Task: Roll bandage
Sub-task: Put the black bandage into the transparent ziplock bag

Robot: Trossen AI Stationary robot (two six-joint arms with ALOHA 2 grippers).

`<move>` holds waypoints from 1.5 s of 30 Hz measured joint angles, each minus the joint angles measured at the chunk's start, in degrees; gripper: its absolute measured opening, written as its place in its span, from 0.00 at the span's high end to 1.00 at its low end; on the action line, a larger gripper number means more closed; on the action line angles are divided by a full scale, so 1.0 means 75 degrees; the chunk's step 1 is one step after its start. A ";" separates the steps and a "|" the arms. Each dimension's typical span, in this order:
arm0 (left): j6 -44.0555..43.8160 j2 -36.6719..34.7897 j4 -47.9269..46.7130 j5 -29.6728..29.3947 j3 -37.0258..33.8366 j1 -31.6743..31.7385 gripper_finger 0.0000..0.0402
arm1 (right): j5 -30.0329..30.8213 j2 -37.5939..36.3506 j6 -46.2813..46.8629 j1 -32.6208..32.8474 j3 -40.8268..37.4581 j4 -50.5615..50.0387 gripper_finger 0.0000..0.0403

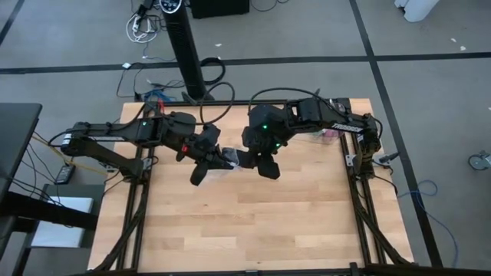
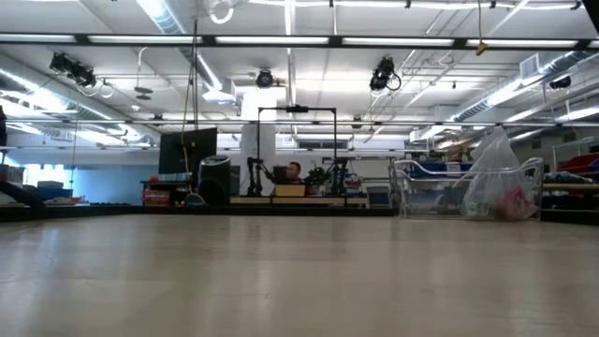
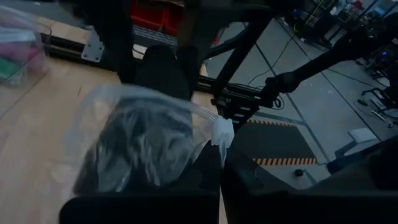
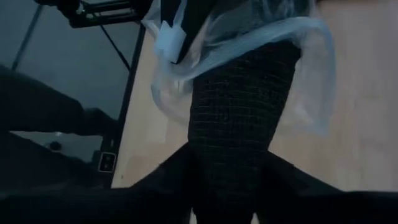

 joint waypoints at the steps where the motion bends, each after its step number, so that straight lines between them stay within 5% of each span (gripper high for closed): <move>1: 0.0017 0.0001 0.0057 0.0008 -0.0003 0.0000 0.99 | -0.0057 0.0000 0.0016 0.0000 0.0000 -0.0015 0.65; 8: 0.0054 -0.0094 0.1064 0.0522 -0.0006 0.0000 0.99 | -0.0762 -0.0385 0.0557 -0.0006 0.0000 -0.0056 0.46; 15: 0.0566 -0.0107 0.1401 0.0606 -0.0006 0.0000 0.99 | -0.0719 -0.1135 0.1067 -0.0009 0.0000 0.0199 0.42; 25: 0.1003 -0.0197 0.2787 0.0747 -0.0006 0.0000 0.99 | 0.1125 -0.2528 0.1479 0.0040 0.0003 0.0474 0.42; 40: 0.1701 -0.1119 0.4636 -0.0661 -0.0006 0.0000 0.99 | 0.1555 -0.2215 0.0718 0.1211 -0.0044 0.2857 0.45; 45: 0.1691 -0.1182 0.4620 -0.0731 -0.0006 0.0002 0.99 | 0.3336 -0.1964 0.0324 0.1349 -0.0044 0.3371 0.51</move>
